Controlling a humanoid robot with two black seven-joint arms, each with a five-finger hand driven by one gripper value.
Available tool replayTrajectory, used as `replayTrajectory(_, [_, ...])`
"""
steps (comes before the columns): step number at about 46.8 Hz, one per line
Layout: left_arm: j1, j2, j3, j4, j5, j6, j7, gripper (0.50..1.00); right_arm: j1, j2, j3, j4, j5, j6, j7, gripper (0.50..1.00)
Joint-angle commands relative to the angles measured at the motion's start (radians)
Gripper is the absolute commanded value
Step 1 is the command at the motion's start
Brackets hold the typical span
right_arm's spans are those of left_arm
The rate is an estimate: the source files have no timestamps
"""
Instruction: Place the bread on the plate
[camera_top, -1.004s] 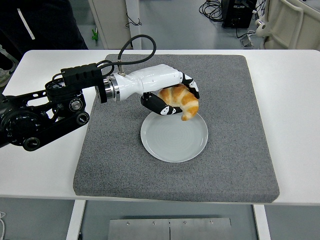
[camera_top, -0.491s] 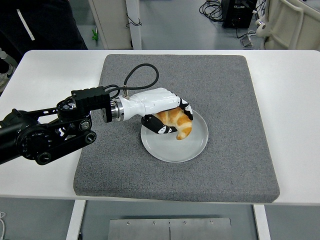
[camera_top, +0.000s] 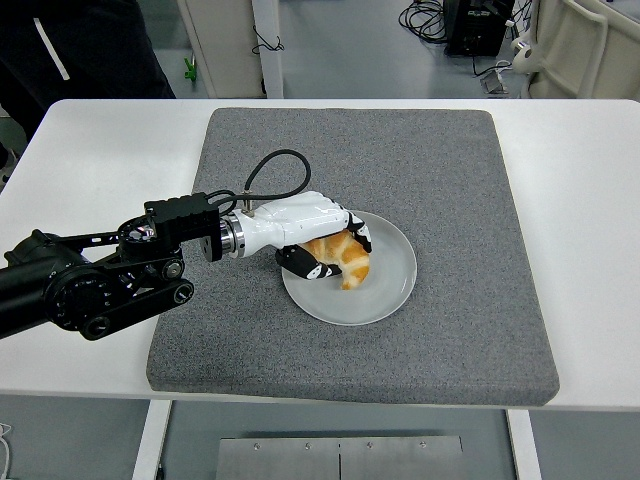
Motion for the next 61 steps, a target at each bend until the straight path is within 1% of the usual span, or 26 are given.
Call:
replayTrajectory(1, [0.000,-0.007,0.001,0.003,0.000,0.001,0.000,0.525,0.000,0.000,0.000,0.000,0.000,0.000,0.000,1.000])
replayTrajectory(6, [0.002,-0.012,0.001,0.007,0.000,0.001,0.000,0.527,0.000,0.000,0.000,0.000,0.000,0.000,0.000,1.000])
replayTrajectory(21, [0.008,-0.055,0.003,0.052,-0.002,0.013,0.000,0.530,0.000,0.000,0.000,0.000,0.000,0.000,0.000,1.000])
replayTrajectory(29, [0.014,-0.057,0.001,0.053,-0.002,0.013,0.000,0.537,0.000,0.000,0.000,0.000,0.000,0.000,0.000,1.000])
replayTrajectory(36, [0.014,-0.067,0.003,0.054,-0.003,0.013,0.000,0.555,0.000,0.000,0.000,0.000,0.000,0.000,0.000,1.000])
replayTrajectory(44, [0.017,-0.067,0.003,0.055,-0.005,0.013,-0.001,0.592,0.000,0.000,0.000,0.000,0.000,0.000,0.000,1.000])
replayTrajectory(47, [0.017,-0.067,0.003,0.055,-0.005,0.013,-0.001,0.611,0.000,0.000,0.000,0.001,0.000,0.000,0.000,1.000])
replayTrajectory(50, [0.017,-0.069,0.003,0.055,-0.009,0.013,-0.001,0.645,0.000,0.000,0.000,0.000,0.000,0.000,0.000,1.000])
replayTrajectory(51, [0.017,-0.067,0.003,0.055,-0.012,0.013,-0.001,0.664,0.000,0.000,0.000,0.000,0.000,0.000,0.000,1.000])
replayTrajectory(54, [0.019,-0.069,0.003,0.053,-0.017,0.013,-0.001,0.757,0.000,0.000,0.000,0.000,0.000,0.000,0.000,1.000])
replayTrajectory(59, [0.020,-0.069,0.003,0.053,-0.022,0.013,-0.003,0.873,0.000,0.000,0.000,0.000,0.000,0.000,0.000,1.000])
replayTrajectory(61, [0.025,-0.067,0.001,0.053,-0.023,0.013,-0.006,0.910,0.000,0.000,0.000,0.000,0.000,0.000,0.000,1.000])
